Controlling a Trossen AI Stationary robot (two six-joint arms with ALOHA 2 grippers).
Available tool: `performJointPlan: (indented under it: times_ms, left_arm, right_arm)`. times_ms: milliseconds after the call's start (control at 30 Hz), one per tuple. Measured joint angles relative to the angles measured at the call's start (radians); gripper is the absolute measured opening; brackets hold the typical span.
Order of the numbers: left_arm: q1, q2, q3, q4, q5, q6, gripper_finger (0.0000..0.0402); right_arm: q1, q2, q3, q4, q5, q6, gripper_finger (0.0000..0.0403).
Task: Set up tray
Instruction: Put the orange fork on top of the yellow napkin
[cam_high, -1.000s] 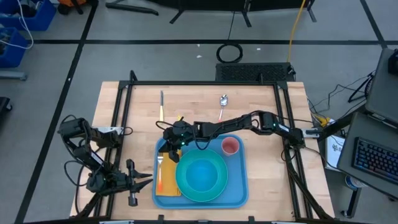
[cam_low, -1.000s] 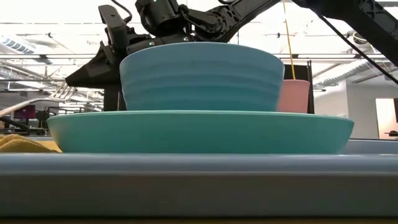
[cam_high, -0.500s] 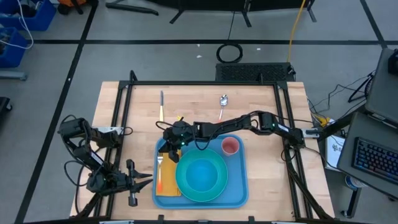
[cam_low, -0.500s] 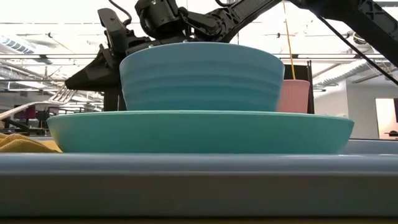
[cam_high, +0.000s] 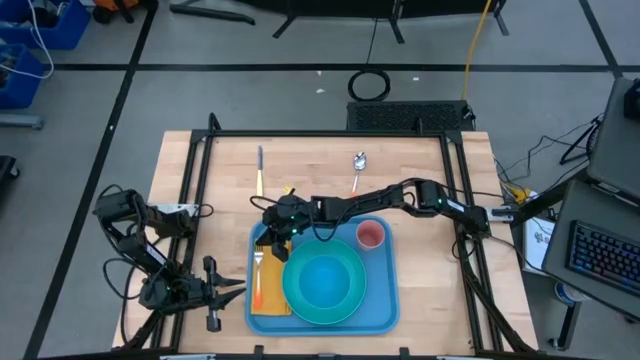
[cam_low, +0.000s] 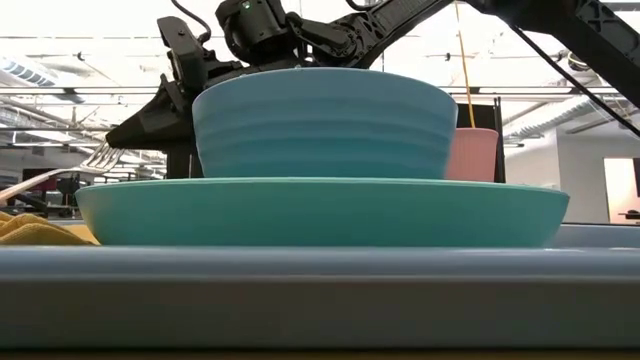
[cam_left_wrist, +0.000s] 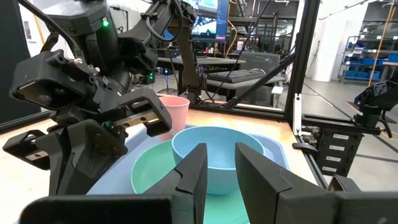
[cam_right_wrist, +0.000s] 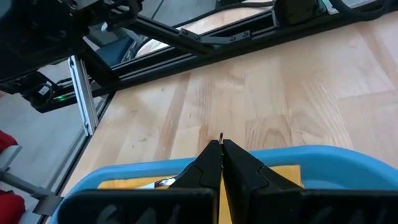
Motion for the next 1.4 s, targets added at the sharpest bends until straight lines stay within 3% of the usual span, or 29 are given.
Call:
performJointPlan:
  times_ms: [300,1133,1400]
  left_arm:
    - [0.0,0.0,0.0,0.0,0.0,0.0,0.0086]
    - [0.0,-0.001,0.0,-0.02,0.0,-0.019,0.0086]
    - [0.0,-0.001,0.0,-0.021,0.0,-0.02,0.0086]
  right_arm:
    - [0.0,0.0,0.0,0.0,0.0,0.0,0.0002]
    - [0.0,0.001,0.0,0.006,0.003,0.0,0.0056]
    - [0.0,0.05,0.0,0.061,0.003,0.034,0.0067]
